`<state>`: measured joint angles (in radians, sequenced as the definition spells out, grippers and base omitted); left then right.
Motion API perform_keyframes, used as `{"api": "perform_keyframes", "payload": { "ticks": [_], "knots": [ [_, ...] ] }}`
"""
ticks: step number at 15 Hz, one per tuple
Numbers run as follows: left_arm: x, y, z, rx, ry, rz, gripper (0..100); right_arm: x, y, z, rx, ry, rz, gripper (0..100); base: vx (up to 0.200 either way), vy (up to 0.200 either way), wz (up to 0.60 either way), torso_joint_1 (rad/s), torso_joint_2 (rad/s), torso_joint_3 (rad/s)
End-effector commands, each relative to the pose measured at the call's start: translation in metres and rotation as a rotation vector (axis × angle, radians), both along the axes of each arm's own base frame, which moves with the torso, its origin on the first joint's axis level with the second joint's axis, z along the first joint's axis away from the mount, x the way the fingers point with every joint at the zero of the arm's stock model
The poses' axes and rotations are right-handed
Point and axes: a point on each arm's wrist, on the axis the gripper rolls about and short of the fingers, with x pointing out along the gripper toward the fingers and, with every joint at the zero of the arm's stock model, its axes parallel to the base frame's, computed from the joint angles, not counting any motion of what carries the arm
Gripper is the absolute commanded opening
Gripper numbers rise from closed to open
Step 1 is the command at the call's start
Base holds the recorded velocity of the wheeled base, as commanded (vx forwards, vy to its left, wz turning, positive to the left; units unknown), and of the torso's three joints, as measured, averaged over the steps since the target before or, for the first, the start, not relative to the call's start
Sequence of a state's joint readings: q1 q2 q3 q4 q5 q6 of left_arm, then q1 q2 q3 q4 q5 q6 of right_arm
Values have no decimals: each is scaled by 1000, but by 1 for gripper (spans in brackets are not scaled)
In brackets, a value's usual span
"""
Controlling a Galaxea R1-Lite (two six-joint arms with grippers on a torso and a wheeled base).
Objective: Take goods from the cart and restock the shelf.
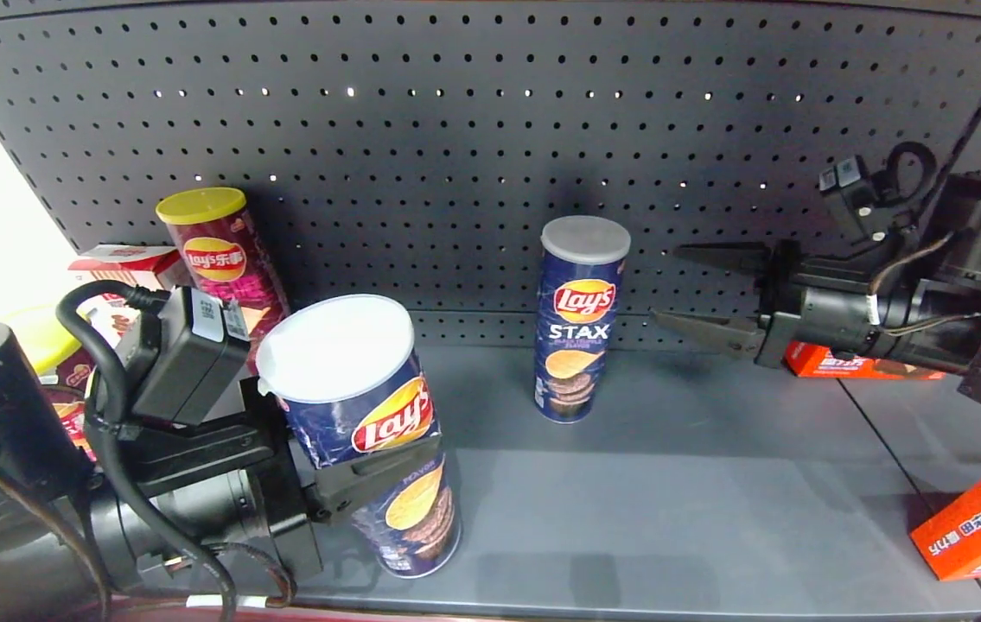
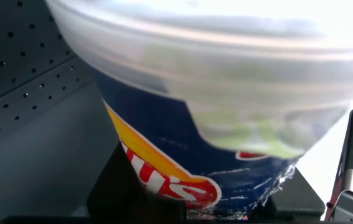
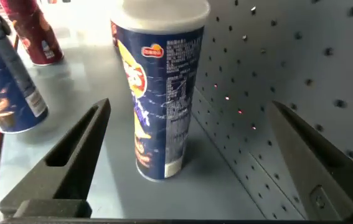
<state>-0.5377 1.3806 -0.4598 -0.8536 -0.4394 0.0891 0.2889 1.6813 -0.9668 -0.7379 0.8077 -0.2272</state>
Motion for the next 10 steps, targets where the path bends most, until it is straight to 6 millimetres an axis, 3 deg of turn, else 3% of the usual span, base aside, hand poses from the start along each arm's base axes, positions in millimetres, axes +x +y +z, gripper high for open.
{"api": "perform_keyframes", "payload": {
  "ticks": [1,4,10],
  "knots": [
    [1,0,0,1,2,0,0,16,13,-13,-10,31,25,100,0,0,0,0,0,0],
    [4,2,-1,-4,11,17,0,21,24,-22,-7,29,140,100,0,0,0,0,0,0],
    [8,1,0,-4,13,19,0,31,38,-38,-18,65,180,100,0,0,0,0,0,0]
  ]
}}
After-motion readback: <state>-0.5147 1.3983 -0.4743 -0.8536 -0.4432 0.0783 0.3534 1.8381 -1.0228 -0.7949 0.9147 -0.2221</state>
